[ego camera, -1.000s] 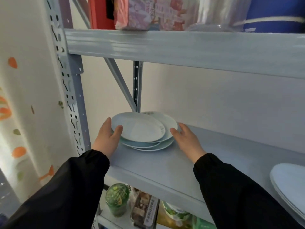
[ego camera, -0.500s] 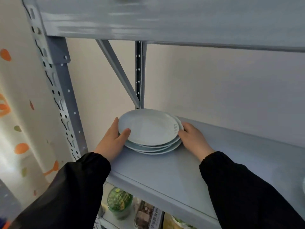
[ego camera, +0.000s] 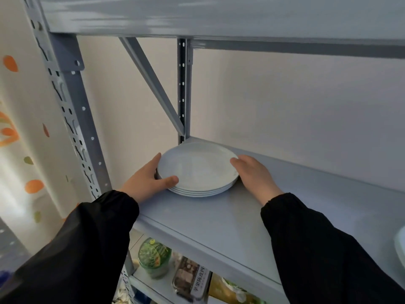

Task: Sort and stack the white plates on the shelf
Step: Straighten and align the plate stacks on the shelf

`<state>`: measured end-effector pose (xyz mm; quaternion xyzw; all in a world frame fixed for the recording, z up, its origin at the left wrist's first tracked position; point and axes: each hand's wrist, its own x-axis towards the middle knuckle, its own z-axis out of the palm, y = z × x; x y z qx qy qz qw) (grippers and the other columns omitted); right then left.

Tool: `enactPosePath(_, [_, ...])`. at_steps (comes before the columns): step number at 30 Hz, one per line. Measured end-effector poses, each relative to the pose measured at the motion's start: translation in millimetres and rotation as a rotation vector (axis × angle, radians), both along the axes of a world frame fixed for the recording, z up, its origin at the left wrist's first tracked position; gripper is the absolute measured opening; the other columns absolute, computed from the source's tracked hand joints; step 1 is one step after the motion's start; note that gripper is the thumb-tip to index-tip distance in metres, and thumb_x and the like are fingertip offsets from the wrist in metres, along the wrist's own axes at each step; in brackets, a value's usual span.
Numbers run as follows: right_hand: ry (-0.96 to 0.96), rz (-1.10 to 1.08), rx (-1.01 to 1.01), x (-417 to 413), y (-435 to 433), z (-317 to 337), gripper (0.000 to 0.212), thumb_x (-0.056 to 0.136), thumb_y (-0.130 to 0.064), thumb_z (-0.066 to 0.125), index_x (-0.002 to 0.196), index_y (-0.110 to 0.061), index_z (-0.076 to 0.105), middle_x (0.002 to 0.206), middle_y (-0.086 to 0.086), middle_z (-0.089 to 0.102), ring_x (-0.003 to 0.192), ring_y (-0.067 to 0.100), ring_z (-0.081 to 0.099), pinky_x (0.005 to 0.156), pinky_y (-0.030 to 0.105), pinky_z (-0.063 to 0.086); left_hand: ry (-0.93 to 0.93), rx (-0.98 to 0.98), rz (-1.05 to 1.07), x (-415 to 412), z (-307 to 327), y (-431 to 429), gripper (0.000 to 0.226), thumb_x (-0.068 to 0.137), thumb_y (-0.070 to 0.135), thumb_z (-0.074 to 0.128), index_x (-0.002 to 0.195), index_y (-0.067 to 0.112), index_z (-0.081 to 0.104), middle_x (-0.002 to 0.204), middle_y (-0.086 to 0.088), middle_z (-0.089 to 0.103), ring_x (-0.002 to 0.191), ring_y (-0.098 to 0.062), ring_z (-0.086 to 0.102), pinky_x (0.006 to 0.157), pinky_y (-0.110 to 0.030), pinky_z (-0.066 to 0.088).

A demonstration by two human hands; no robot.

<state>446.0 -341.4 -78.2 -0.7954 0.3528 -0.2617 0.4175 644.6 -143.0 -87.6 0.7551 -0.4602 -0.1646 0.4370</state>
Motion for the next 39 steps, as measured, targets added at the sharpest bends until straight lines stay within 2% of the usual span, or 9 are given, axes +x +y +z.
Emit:
enactPosePath(4, [0.023, 0.014, 0.003, 2, -1, -3, 0.032, 0.094, -0.046, 0.051, 0.079, -0.019, 0.044, 0.078, -0.009, 0.048, 0.074, 0.015, 0.048, 0.064, 0.030, 0.033, -0.077, 0.011, -0.050, 3, 2, 2, 0.083, 0.039, 0.066, 0.079, 0.110, 0.044, 0.042, 0.103, 0.043, 0.055, 0.098, 0.026, 0.046, 0.083, -0.001, 0.036])
enactPosePath(8, [0.035, 0.088, 0.010, 1, -3, -7, 0.059, 0.085, -0.063, 0.052, 0.132, -0.028, 0.057, 0.125, -0.014, 0.063, 0.117, 0.011, 0.057, 0.098, 0.032, 0.045, -0.098, -0.022, 0.003, 15, -6, -2, 0.077, 0.034, 0.065, 0.084, 0.099, 0.041, 0.051, 0.101, 0.020, 0.060, 0.096, 0.004, 0.055, 0.085, -0.017, 0.044])
enactPosePath(11, [0.025, 0.123, 0.017, -1, -3, -5, 0.044, 0.092, -0.053, 0.058, 0.130, -0.031, 0.059, 0.117, -0.019, 0.064, 0.111, 0.006, 0.059, 0.087, 0.025, 0.044, -0.072, -0.024, -0.003, 21, -11, -2, 0.081, 0.039, 0.064, 0.089, 0.108, 0.036, 0.057, 0.107, 0.012, 0.067, 0.104, -0.010, 0.061, 0.094, -0.041, 0.048])
enactPosePath(16, [0.094, 0.224, 0.073, -7, -6, -3, 0.078, 0.070, -0.052, 0.085, 0.135, -0.031, 0.049, 0.124, -0.017, 0.062, 0.112, 0.003, 0.058, 0.084, 0.019, 0.044, 0.017, -0.077, 0.047, 19, -12, -3, 0.103, 0.022, 0.074, 0.083, 0.112, 0.044, 0.045, 0.112, 0.027, 0.058, 0.107, 0.003, 0.054, 0.092, -0.029, 0.041])
enactPosePath(20, [0.187, 0.282, -0.040, -9, -6, -5, 0.109, 0.059, -0.039, 0.096, 0.148, -0.032, 0.033, 0.134, -0.019, 0.054, 0.119, 0.003, 0.051, 0.080, 0.005, 0.036, -0.031, -0.048, 0.020, 19, -12, -3, 0.082, 0.032, 0.068, 0.086, 0.104, 0.047, 0.052, 0.108, 0.023, 0.062, 0.104, 0.002, 0.056, 0.087, -0.027, 0.044])
enactPosePath(24, [0.175, 0.269, -0.063, -11, -2, -4, 0.109, 0.059, -0.038, 0.095, 0.149, -0.033, 0.034, 0.134, -0.021, 0.054, 0.120, 0.003, 0.050, 0.083, 0.006, 0.037, -0.052, -0.006, 0.009, 18, -7, 0, 0.079, 0.039, 0.065, 0.086, 0.109, 0.049, 0.053, 0.112, 0.022, 0.063, 0.107, 0.004, 0.055, 0.088, -0.026, 0.044])
enactPosePath(27, [0.172, 0.251, -0.049, -25, 1, -2, 0.106, 0.061, -0.039, 0.094, 0.149, -0.034, 0.036, 0.137, -0.020, 0.055, 0.124, 0.004, 0.051, 0.097, 0.020, 0.042, -0.070, 0.055, -0.008, 18, -5, 1, 0.107, 0.037, 0.071, 0.086, 0.132, 0.038, 0.048, 0.129, 0.016, 0.058, 0.120, -0.010, 0.053, 0.104, -0.041, 0.041])
enactPosePath(30, [0.184, 0.252, -0.054, -48, 9, 2, 0.098, 0.067, -0.034, 0.092, 0.147, -0.035, 0.037, 0.128, -0.026, 0.054, 0.113, -0.005, 0.052, 0.087, 0.007, 0.039, -0.066, 0.095, -0.022, 8, 0, -2, 0.129, 0.032, 0.069, 0.084, 0.144, 0.027, 0.038, 0.134, 0.012, 0.051, 0.126, -0.012, 0.046, 0.107, -0.036, 0.035])
enactPosePath(39, [0.261, 0.138, -0.177, -137, 40, 21, 0.089, 0.075, -0.027, 0.087, 0.147, -0.034, 0.035, 0.114, -0.025, 0.052, 0.107, 0.002, 0.052, 0.074, 0.003, 0.036, 0.016, 0.028, -0.277, -48, -1, -27, 0.102, 0.029, 0.063, 0.090, 0.118, 0.050, 0.044, 0.121, 0.026, 0.052, 0.122, -0.005, 0.047, 0.108, -0.033, 0.035])
